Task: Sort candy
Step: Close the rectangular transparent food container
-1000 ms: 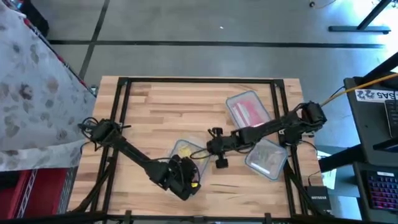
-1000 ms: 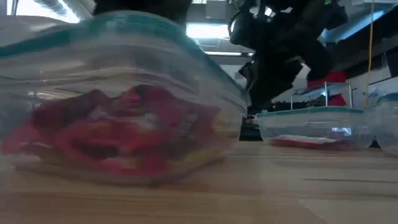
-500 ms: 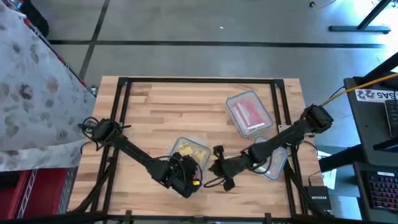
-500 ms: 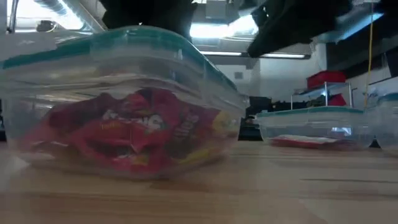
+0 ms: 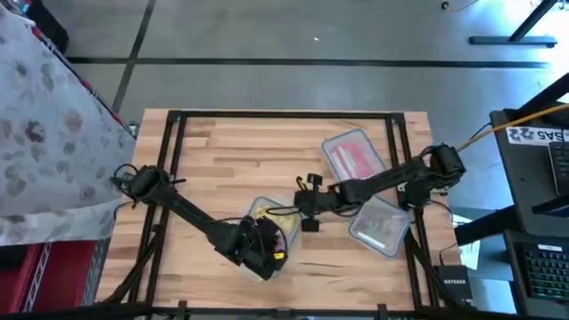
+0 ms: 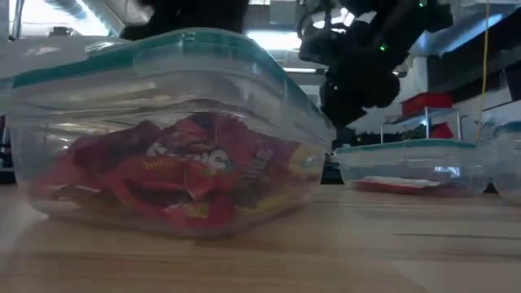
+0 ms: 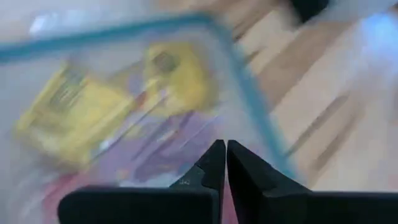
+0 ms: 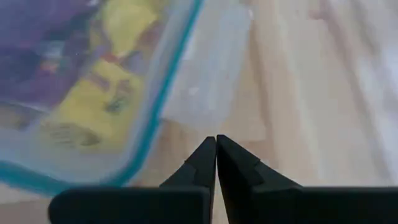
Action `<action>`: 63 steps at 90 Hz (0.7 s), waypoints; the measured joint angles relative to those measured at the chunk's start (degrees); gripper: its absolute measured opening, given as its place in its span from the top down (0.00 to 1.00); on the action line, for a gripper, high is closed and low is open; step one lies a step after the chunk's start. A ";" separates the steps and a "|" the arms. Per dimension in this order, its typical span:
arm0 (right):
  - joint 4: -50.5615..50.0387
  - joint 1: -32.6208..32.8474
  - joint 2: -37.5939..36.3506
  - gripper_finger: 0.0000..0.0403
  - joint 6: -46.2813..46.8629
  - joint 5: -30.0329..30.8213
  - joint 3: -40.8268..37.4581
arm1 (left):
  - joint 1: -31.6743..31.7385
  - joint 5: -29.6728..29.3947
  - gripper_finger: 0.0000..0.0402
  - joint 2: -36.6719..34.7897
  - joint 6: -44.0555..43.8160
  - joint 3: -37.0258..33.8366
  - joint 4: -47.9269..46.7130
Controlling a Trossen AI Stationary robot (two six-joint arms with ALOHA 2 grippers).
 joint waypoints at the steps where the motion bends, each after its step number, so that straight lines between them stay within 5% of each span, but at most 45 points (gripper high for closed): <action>1: 0.06 0.07 0.23 1.00 0.01 -0.39 -0.07 | 0.07 0.27 1.00 0.21 -0.75 -0.04 -0.77; 33: 9.89 5.32 5.18 1.00 0.34 -13.06 -0.83 | 0.36 1.43 1.00 1.54 -2.81 -2.59 -4.71; 63: 17.53 13.23 5.92 1.00 -2.93 -14.14 -0.39 | 1.65 -2.70 1.00 -1.17 -2.11 -3.04 -8.81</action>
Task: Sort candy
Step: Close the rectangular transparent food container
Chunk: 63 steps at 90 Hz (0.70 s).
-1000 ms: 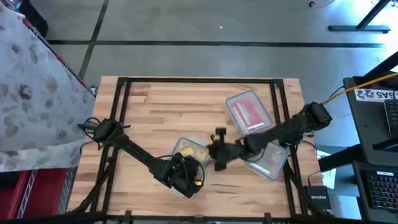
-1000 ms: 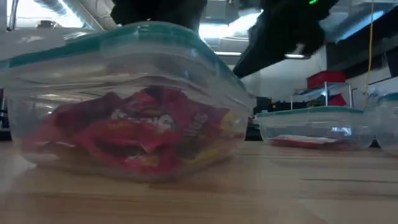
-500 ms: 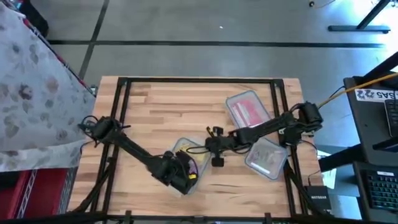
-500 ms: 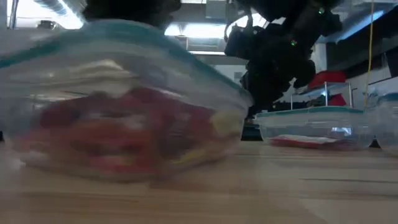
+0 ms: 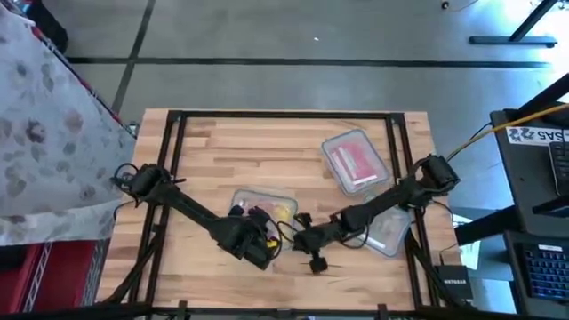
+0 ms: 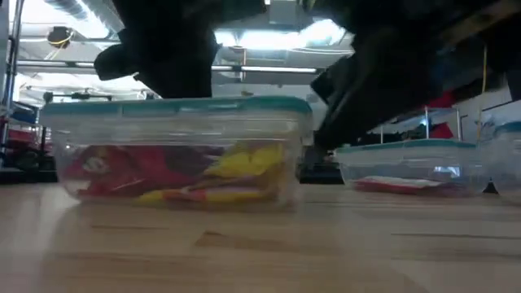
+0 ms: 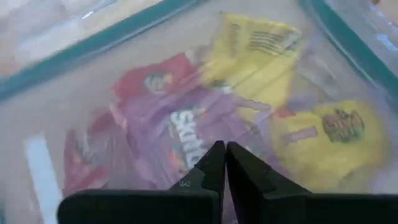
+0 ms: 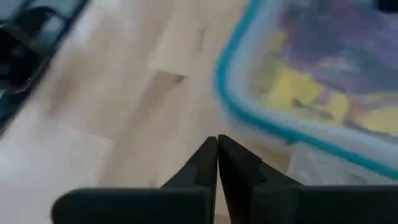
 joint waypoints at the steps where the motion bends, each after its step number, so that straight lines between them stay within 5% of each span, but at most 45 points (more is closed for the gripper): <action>1: -0.42 0.17 -0.20 1.00 -0.11 -0.16 0.00 | 0.00 0.14 1.00 -0.02 -0.01 0.00 0.00; 17: -8.85 1.69 -5.83 1.00 -0.68 1.20 0.63 | -0.15 0.69 1.00 -0.21 -0.14 0.07 -0.97; 34: -16.17 0.03 -8.30 1.00 0.74 14.16 0.53 | 0.15 1.12 1.00 -0.41 -0.22 -1.12 0.01; 63: -7.19 -4.31 -0.29 1.00 1.78 13.38 0.36 | 1.37 0.61 1.00 -0.48 3.81 -9.88 14.15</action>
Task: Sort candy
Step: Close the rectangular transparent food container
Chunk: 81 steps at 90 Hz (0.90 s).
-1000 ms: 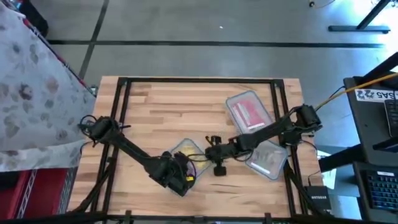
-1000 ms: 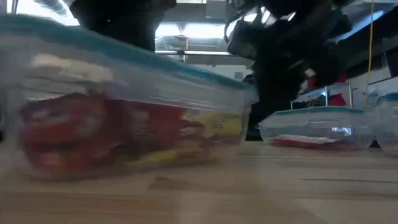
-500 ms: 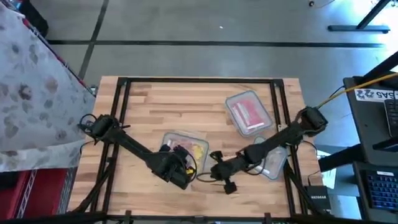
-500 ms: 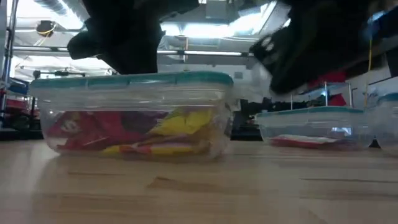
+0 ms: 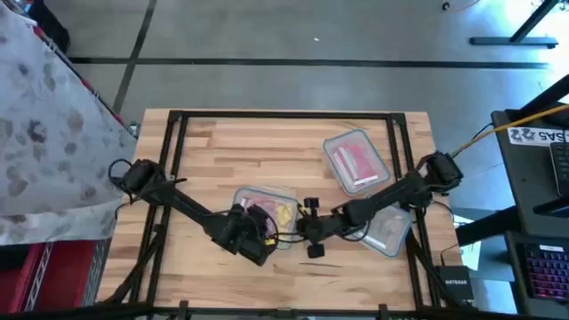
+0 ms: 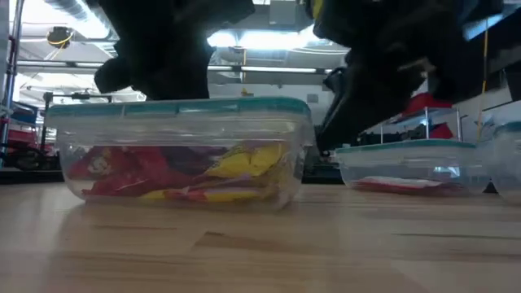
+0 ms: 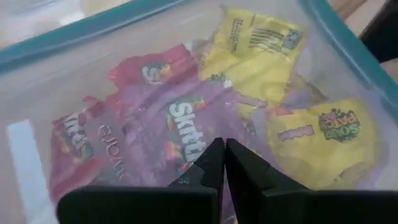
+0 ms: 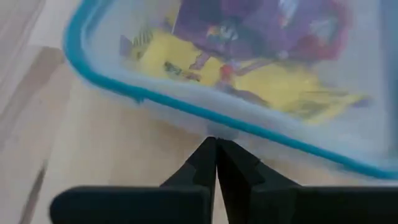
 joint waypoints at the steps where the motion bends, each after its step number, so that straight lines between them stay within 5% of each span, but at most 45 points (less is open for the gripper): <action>1: 0.30 -0.05 0.29 1.00 0.04 0.02 -0.01 | 0.03 0.01 1.00 -0.01 -0.01 -0.31 0.55; 17: 1.85 -0.09 2.00 1.00 -0.38 0.09 -0.05 | -0.28 -0.26 1.00 -0.21 -0.90 -2.80 4.66; 48: -3.62 2.22 -4.33 1.00 -10.91 -18.59 0.17 | -2.12 -4.24 1.00 -0.02 -2.28 -3.06 4.41; 81: -5.18 -2.19 -8.36 1.00 -11.36 12.69 0.17 | -2.87 -5.35 1.00 0.15 -2.22 -3.31 7.35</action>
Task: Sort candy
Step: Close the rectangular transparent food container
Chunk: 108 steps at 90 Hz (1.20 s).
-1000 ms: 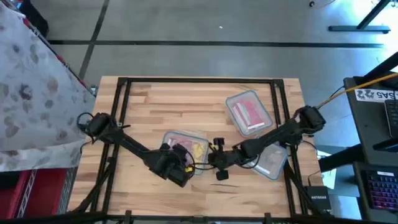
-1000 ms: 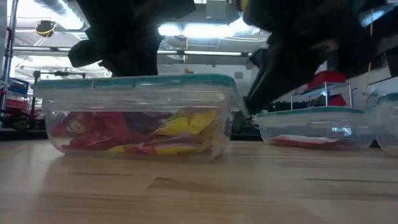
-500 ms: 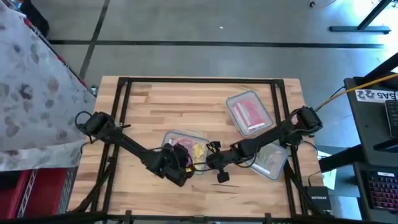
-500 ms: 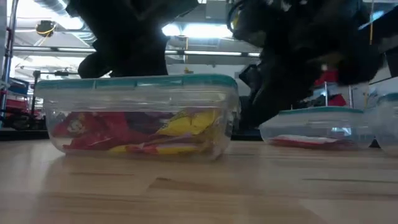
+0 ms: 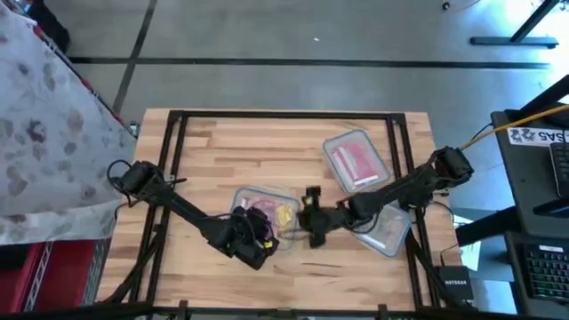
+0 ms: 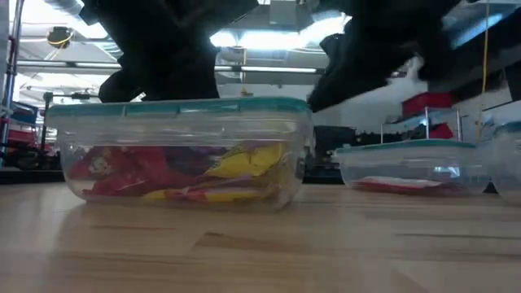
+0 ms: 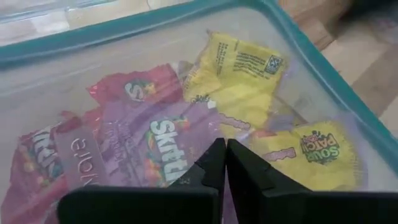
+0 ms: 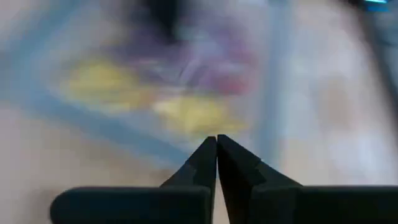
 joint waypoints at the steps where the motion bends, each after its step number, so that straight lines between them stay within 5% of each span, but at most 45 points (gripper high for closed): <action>1: -0.07 -0.45 0.00 1.00 -0.04 0.43 0.00 | -0.03 0.04 1.00 0.02 -0.01 0.01 0.28; 18: -2.12 -9.23 0.35 1.00 0.32 -6.00 -0.02 | -0.44 0.47 1.00 0.20 2.20 -0.08 3.84; 33: -4.04 -12.36 0.37 1.00 2.30 -22.69 -0.04 | -0.53 0.87 1.00 0.20 4.43 -0.02 3.68; 41: -4.75 -11.15 0.37 1.00 7.70 -27.50 -0.04 | -0.37 0.77 1.00 -0.12 4.93 0.03 3.14; 60: -0.30 -2.10 1.66 1.00 13.96 -26.54 -0.35 | 0.16 1.49 1.00 -2.17 8.07 -0.21 1.69; 83: 5.14 4.37 1.61 1.00 13.17 -40.03 -0.07 | 0.98 -1.93 1.00 -3.05 7.82 -0.32 -0.43; 91: 3.93 5.32 0.37 1.00 11.57 -37.24 1.14 | 1.15 -1.84 1.00 -3.05 7.79 -0.31 -0.37; 108: -3.30 2.24 -1.42 1.00 10.98 -19.12 3.49 | 1.02 -1.53 1.00 -3.08 7.69 -0.25 -0.16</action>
